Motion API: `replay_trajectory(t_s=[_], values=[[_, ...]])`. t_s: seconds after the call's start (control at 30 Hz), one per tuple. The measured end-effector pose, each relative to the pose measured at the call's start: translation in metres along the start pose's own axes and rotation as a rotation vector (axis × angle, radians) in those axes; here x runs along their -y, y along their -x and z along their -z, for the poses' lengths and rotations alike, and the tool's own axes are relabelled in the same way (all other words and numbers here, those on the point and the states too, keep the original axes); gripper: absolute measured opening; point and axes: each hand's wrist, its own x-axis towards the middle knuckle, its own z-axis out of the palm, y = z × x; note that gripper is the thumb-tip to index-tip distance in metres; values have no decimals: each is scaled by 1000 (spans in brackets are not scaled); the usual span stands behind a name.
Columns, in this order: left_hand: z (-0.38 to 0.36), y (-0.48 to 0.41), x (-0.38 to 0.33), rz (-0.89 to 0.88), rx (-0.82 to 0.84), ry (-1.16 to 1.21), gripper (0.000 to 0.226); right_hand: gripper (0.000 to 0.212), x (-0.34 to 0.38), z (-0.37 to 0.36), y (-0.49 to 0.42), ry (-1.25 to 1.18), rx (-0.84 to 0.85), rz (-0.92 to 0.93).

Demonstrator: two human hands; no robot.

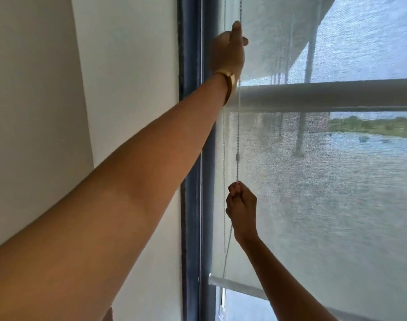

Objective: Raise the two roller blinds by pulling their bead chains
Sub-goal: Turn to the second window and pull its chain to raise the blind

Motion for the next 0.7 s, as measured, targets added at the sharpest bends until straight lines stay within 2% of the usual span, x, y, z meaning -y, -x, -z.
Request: replay_trajectory(t_s=[0.07, 0.17, 0.23, 0.33, 0.43, 0.57, 0.67, 0.7], values=[[4, -7, -9, 65, 50, 56, 41, 45, -10, 0, 10, 4, 1, -41], [13, -10, -27, 237, 179, 339, 36, 46, -27, 3, 28, 9, 8, -86], [14, -13, -33, 257, 197, 396, 32, 49, -39, 4, 40, 18, 11, -105], [15, -9, -25, 182, 153, 311, 31, 50, -56, 8, 51, 63, 6, -131], [17, 6, -2, 34, 71, 219, 33, 48, -71, 12, 57, 106, 47, -168], [17, 29, 26, -83, 47, 187, 26, 33, -90, 21, 70, 50, 144, -274], [18, 48, 57, -53, 69, 180, 30, 77, -89, 34, 63, 102, 225, -290], [20, 56, 68, -30, 75, 162, 32, 85, -84, 36, 57, 104, 268, -339]])
